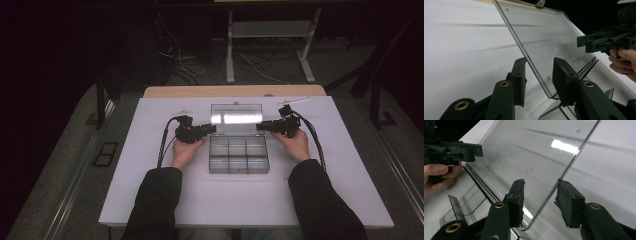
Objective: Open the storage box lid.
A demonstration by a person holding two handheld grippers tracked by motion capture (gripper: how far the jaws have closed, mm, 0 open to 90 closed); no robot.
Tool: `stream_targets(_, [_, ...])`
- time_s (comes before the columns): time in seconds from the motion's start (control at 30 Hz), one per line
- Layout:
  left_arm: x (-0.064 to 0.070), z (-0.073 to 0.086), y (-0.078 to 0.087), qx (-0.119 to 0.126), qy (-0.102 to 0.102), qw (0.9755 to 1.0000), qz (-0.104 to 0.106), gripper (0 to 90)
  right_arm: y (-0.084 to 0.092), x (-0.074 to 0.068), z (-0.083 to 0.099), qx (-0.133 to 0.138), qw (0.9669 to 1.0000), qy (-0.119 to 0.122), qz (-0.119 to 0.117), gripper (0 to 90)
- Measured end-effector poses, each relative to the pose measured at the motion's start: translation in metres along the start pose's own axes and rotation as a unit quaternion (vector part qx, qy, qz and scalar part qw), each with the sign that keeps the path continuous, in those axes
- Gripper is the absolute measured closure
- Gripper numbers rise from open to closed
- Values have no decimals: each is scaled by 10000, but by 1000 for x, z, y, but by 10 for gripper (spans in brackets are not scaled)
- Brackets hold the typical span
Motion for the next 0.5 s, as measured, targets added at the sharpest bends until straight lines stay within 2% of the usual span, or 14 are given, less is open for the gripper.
stream_targets(0.17, [-1,1,0,-18,43,10000,5,613,-2,2,1,33,9998,-148,-126,567])
stream_targets(0.37, [-2,2,-1,-32,96,9999,1,603,-3,4,3,16,9996,-239,-143,553])
stream_targets(0.5, [-3,2,-2,-10,204,9998,39,604,-3,5,4,-9,9991,-355,-221,552])
Point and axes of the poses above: each handheld gripper's, and its own axes: y roughly backward along the jaws, z roughly out of its underside, x roughly to its right, the point moved 9 cm from there along -y, roughly forward along the jaws
